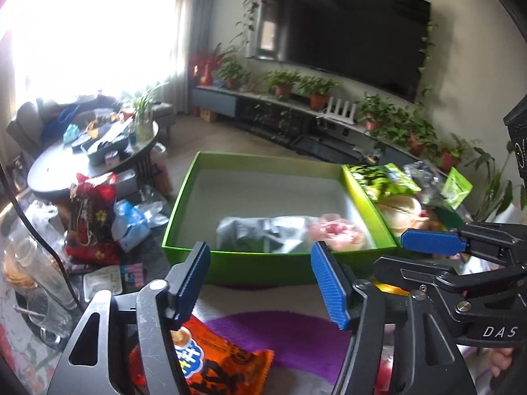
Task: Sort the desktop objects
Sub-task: 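Move the right tool back over the pile of toys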
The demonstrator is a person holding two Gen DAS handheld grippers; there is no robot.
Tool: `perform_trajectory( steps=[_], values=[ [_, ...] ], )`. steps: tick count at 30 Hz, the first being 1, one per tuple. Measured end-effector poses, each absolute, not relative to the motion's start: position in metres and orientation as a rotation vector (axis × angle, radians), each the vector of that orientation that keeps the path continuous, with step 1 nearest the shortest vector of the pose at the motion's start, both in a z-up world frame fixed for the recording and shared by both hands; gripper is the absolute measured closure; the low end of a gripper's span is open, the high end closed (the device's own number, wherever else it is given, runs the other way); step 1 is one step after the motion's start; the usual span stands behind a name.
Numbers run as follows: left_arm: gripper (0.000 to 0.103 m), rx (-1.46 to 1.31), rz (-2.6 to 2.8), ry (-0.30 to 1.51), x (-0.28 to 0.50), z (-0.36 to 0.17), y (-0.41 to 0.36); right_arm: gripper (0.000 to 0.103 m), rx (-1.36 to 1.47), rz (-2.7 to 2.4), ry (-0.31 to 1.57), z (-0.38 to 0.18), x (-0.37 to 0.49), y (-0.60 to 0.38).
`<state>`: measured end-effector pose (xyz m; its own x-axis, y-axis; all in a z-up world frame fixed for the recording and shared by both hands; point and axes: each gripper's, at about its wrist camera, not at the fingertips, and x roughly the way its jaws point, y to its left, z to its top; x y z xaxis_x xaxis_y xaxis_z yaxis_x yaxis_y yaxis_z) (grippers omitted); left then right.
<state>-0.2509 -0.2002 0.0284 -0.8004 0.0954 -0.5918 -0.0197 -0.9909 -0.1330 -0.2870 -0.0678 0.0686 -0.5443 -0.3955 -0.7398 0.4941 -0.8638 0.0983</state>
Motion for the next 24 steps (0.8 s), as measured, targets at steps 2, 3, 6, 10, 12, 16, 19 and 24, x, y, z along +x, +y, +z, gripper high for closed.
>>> perform_trajectory(
  steps=[2,3,6,10,12,16,19,24],
  values=[
    [0.032,-0.948,2.898,-0.171,-0.241,0.035,-0.19,0.05,1.089,-2.399,0.157,0.075,-0.275,-0.056],
    [0.032,-0.944,2.889,-0.159,-0.237,0.038,-0.184,0.05,1.086,-2.406,0.157,0.077,-0.271,-0.051],
    [0.032,-0.932,2.874,-0.135,-0.223,0.046,-0.17,0.049,1.069,-2.427,0.159,0.084,-0.251,-0.038],
    [0.032,-0.919,2.839,-0.135,-0.202,0.055,-0.153,0.043,1.036,-2.454,0.166,0.091,-0.223,-0.018],
    [0.032,-0.919,2.818,-0.121,-0.192,0.058,-0.143,0.042,1.022,-2.462,0.178,0.092,-0.208,-0.009],
    [0.032,-0.925,2.789,-0.099,-0.169,0.059,-0.122,0.041,1.01,-2.462,0.187,0.089,-0.178,0.01],
    [0.032,-0.931,2.776,-0.088,-0.151,0.053,-0.109,0.041,0.997,-2.447,0.186,0.082,-0.156,0.019],
    [0.032,-0.948,2.761,-0.074,-0.125,0.041,-0.092,0.041,0.996,-2.431,0.167,0.07,-0.129,0.032]
  ],
)
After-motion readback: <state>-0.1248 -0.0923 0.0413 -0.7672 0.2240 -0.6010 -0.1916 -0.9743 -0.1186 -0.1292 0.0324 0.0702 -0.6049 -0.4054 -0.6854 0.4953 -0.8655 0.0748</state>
